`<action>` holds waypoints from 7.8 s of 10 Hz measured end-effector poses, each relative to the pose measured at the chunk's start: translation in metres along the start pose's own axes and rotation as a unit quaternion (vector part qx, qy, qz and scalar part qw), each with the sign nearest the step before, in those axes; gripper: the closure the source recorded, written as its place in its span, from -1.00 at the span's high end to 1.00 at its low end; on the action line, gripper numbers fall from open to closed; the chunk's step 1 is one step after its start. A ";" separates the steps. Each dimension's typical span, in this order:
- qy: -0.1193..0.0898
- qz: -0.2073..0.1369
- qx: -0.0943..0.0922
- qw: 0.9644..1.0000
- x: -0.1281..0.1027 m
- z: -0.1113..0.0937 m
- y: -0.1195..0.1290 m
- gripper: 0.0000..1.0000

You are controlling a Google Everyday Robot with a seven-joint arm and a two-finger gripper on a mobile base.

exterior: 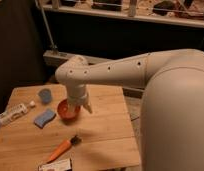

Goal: Place the pepper on the white sponge

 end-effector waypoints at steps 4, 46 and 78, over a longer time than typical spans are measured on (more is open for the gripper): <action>0.000 0.000 0.000 1.000 0.000 0.000 0.000 0.30; -0.063 -0.496 -0.005 0.866 0.030 0.001 0.106 0.30; -0.075 -0.845 0.100 0.520 0.100 0.088 0.110 0.30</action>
